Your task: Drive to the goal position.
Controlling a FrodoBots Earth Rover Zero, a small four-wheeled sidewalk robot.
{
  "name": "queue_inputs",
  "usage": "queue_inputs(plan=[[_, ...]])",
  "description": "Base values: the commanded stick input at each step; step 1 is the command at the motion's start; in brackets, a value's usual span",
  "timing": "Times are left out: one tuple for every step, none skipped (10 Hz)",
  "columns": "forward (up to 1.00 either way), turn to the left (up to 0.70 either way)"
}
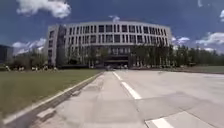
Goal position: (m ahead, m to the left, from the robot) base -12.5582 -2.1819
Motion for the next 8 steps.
queue_inputs(plan=[[0.7, 0.0], [0.7, 0.0], [0.7, 0.06], [0.7, 0.08], [0.7, 0.08], [0.7, 0.07], [0.7, 0.07], [0.7, 0.06]])
